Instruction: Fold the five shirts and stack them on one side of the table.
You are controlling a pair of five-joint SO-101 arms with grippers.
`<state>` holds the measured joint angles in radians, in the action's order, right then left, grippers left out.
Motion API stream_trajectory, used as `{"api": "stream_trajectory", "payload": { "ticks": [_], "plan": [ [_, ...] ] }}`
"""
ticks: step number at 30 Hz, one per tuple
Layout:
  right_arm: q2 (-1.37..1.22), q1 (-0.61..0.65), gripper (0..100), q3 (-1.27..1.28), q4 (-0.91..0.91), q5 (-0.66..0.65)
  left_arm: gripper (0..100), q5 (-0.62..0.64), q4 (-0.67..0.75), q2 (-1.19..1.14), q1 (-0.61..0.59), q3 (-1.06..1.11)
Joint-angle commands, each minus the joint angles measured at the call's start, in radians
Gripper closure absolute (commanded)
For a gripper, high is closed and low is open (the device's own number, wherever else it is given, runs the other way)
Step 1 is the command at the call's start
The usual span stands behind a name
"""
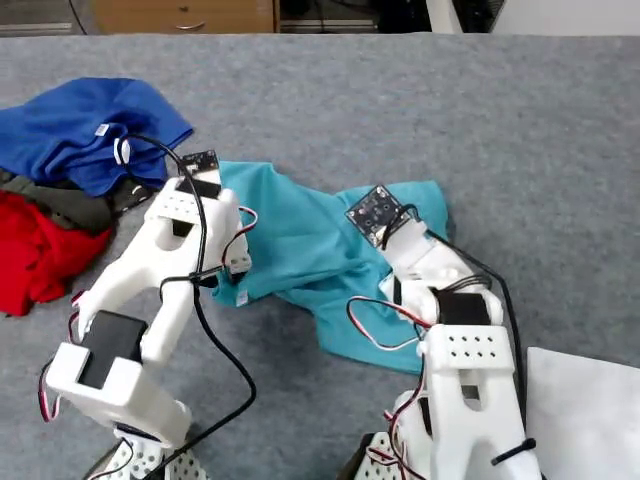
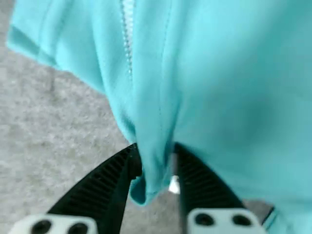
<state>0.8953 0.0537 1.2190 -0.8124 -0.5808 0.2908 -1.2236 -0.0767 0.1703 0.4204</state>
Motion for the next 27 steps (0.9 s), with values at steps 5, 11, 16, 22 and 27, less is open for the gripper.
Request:
{"api": "stream_trajectory", "payload": {
  "ticks": [5,11,16,22,27],
  "plan": [
    [0.013,0.015,99.5,0.002,0.018,0.005,79,-0.072,-0.118,0.102,-0.003,-0.086],
    [0.015,0.015,99.5,0.004,0.018,0.005,79,-0.071,-0.097,0.087,0.000,-0.071],
    [0.015,0.015,99.5,0.004,0.018,0.006,80,-0.055,0.043,0.004,-0.008,0.043],
    [0.015,0.015,99.5,0.004,0.018,0.005,96,0.018,0.117,-0.015,-0.054,0.071],
    [0.013,0.015,99.5,0.004,0.018,0.003,93,0.021,0.109,0.025,-0.058,0.055]
  ]
}}
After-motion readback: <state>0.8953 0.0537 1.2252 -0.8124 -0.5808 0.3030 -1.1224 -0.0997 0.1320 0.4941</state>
